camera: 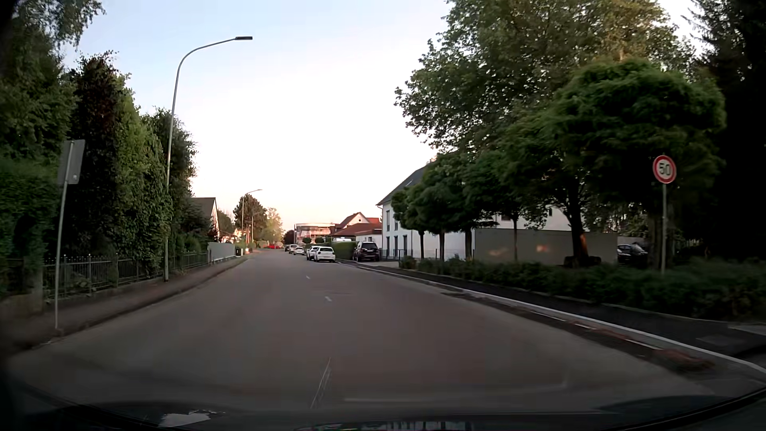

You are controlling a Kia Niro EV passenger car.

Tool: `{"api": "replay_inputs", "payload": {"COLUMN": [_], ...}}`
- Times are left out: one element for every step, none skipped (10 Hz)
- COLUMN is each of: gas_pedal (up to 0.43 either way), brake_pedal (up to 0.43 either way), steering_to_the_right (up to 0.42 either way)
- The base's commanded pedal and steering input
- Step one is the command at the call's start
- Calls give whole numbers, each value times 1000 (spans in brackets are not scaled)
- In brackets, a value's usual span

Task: Follow the waypoints while adhering to traffic rules and regulations

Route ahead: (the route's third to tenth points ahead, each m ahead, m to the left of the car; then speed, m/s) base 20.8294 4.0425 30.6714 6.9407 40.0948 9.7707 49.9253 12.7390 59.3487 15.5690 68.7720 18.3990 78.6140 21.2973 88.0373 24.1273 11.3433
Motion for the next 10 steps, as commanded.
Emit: {"api": "replay_inputs", "payload": {"gas_pedal": [189,189,189,189,189,197,197,197,197,197], "brake_pedal": [12,18,18,18,18,12,12,18,12,12], "steering_to_the_right": [-93,-92,-92,-91,-90,-86,-84,-83,-81,-79]}}
